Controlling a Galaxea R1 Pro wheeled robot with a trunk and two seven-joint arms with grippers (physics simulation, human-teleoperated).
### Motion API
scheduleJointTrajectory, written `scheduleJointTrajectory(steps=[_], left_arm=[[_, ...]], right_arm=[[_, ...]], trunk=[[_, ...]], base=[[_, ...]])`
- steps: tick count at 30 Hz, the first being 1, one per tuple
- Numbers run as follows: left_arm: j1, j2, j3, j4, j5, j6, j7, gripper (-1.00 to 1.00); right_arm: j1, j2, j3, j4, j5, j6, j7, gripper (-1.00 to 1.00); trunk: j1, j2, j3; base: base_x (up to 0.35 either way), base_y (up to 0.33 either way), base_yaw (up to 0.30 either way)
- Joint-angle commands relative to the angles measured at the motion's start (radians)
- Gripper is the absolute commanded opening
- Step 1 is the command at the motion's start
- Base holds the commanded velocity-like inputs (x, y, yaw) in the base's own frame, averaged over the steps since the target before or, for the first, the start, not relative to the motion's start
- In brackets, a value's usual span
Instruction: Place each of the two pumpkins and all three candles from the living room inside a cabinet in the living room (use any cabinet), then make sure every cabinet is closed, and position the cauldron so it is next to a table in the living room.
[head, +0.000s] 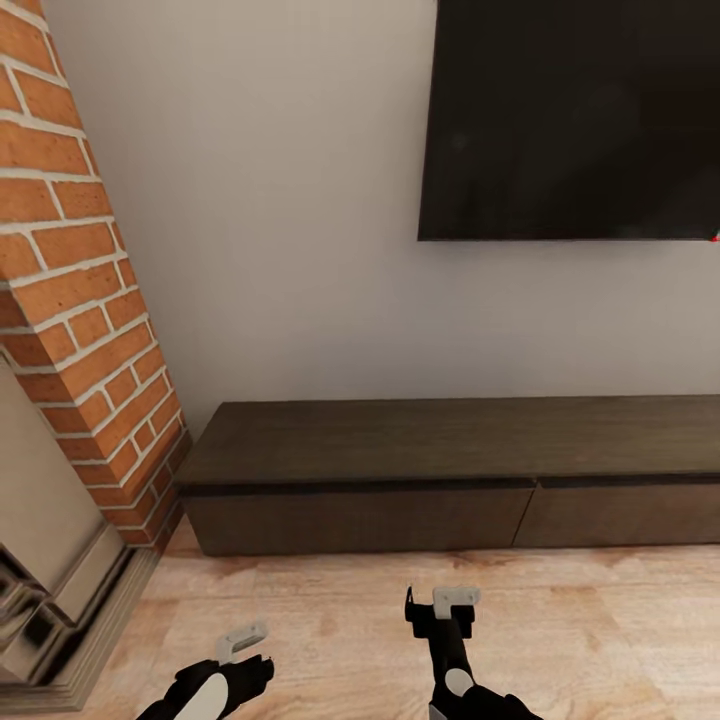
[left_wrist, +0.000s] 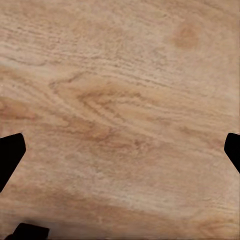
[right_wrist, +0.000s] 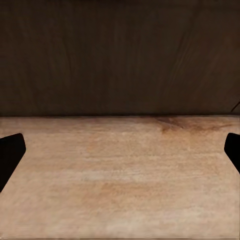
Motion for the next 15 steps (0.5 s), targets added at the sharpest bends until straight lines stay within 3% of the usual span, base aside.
scheduleJointTrajectory(steps=[1,6,15], left_arm=[[-0.002,-0.002,-0.004,0.013,0.007,-0.002,0.008,1.0],[-0.006,-0.019,-0.005,0.055,0.003,-0.05,0.008,1.0],[-0.008,-0.032,-0.007,0.073,0.0,-0.064,0.008,1.0]], right_arm=[[-0.001,0.001,0.009,0.0,-0.01,-0.001,-0.005,1.0],[-0.001,0.004,0.013,0.001,-0.012,0.004,-0.005,1.0],[-0.001,-0.001,0.013,0.0,-0.012,0.001,-0.004,1.0]], trunk=[[-0.004,0.007,0.002],[-0.023,0.042,0.018],[-0.058,0.105,0.046]], base=[[0.0,0.0,0.0],[0.0,0.0,0.0],[0.0,0.0,0.0]])
